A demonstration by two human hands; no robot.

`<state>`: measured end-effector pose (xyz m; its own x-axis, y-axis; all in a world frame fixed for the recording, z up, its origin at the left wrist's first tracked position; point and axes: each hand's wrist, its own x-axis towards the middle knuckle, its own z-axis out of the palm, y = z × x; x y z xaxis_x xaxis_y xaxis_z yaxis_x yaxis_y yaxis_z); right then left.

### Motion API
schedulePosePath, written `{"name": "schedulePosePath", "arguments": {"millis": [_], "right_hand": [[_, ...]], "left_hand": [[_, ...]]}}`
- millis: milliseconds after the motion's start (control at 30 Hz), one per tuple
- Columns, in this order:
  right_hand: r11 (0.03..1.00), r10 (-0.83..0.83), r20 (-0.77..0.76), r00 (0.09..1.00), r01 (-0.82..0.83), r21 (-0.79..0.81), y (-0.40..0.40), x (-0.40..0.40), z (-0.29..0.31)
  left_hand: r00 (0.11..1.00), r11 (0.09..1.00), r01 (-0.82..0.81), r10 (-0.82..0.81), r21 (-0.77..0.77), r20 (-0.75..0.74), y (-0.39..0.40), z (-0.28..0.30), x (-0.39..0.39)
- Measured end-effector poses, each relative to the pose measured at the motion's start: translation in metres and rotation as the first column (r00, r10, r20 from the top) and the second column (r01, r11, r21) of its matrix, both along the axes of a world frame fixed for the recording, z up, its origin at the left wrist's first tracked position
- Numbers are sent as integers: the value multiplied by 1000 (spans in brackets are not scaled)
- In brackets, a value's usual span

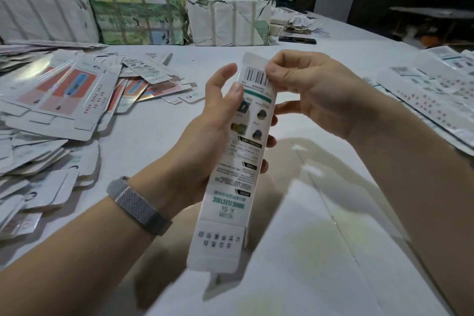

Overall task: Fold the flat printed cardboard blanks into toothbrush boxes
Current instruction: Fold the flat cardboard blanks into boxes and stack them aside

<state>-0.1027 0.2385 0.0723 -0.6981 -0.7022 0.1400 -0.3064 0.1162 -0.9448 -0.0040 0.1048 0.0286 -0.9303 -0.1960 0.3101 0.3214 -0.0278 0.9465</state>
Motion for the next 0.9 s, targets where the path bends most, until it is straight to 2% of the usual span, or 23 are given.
{"name": "schedulePosePath", "arguments": {"millis": [100, 233, 333, 500, 600, 900], "right_hand": [[996, -64, -59, 996, 60, -63, -9, 4, -9], [942, -154, -42, 987, 134, -307, -23, 14, -25], [905, -189, 23, 982, 183, -385, -28, 18, -31], [897, -168, 110, 980, 198, -395, -30, 24, -34], [907, -137, 102, 985, 166, -386, -31, 26, -36], [930, -60, 48, 997, 73, -359, -31, 23, -43]], "left_hand": [[989, 987, 45, -66, 152, 135, -5, 1, 8], [989, 970, 102, -122, 223, 81, -12, -7, 18], [990, 957, 109, -127, 269, 53, -10, -9, 17], [988, 945, 121, -145, 302, 59, -9, -9, 17], [987, 936, 113, -143, 335, 68, -11, -9, 16], [995, 961, 78, -91, 264, 35, -9, -10, 18]]}}
